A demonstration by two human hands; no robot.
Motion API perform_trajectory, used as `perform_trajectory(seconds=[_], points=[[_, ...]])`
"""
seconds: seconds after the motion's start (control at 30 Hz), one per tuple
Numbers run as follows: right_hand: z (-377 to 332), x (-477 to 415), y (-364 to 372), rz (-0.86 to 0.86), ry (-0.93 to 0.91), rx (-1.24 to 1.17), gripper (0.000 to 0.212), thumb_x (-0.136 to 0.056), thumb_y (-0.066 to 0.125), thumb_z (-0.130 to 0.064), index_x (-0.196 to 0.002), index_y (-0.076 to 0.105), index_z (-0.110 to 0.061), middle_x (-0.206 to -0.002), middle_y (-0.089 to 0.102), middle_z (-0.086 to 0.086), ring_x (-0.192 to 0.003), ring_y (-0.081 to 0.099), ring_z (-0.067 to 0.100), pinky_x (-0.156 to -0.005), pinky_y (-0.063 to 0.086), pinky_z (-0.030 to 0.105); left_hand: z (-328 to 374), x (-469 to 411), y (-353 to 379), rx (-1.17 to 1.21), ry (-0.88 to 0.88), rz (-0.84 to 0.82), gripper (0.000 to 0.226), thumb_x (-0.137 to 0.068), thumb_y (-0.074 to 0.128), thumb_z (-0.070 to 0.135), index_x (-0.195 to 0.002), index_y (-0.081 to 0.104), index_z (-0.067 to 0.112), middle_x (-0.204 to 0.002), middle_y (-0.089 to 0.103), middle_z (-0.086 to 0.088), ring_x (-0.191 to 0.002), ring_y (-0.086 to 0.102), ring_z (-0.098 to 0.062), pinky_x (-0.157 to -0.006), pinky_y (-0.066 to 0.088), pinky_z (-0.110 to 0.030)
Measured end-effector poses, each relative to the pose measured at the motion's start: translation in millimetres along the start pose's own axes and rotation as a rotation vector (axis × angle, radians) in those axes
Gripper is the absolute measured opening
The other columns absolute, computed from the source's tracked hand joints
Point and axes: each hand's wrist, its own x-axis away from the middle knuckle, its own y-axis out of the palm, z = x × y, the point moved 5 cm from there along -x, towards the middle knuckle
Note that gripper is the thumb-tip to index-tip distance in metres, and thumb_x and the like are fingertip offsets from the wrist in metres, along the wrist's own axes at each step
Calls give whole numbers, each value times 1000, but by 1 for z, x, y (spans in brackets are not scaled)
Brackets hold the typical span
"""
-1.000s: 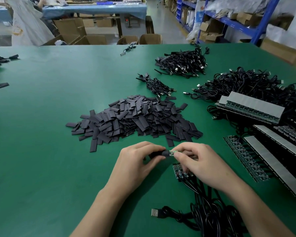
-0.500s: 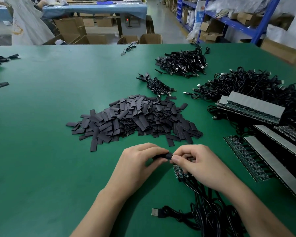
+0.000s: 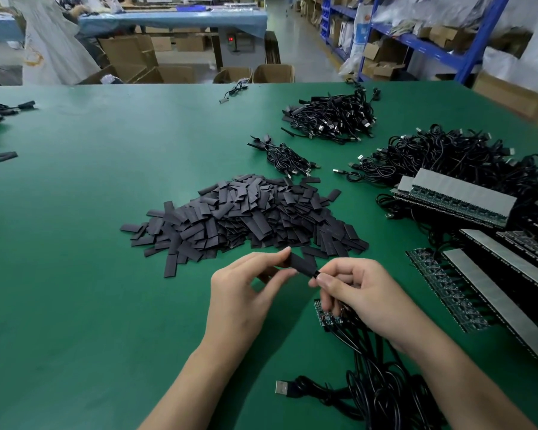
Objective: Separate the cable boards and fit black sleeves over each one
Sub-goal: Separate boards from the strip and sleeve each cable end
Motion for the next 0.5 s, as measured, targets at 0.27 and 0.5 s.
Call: perform_trajectory(seconds=[0.27, 0.5], points=[[1, 0, 4, -8, -12, 31, 26, -102, 64, -18, -85, 76, -33, -75, 76, 7, -59, 64, 15, -73, 56, 32, -5, 3, 8, 195, -168, -46, 26, -87, 73, 29, -112, 79, 24, -90, 78, 15, -86, 73, -1, -81, 52, -13], [-11, 5, -4, 90, -108, 532, 12, -88, 68, -51, -93, 73, -41, -86, 72, -23, -83, 67, -2, -73, 53, 23, -22, 3, 12, 626, -488, 44, 14, -86, 77, 18, -97, 81, 24, -79, 78, -9, -73, 72, -14, -71, 56, -22]])
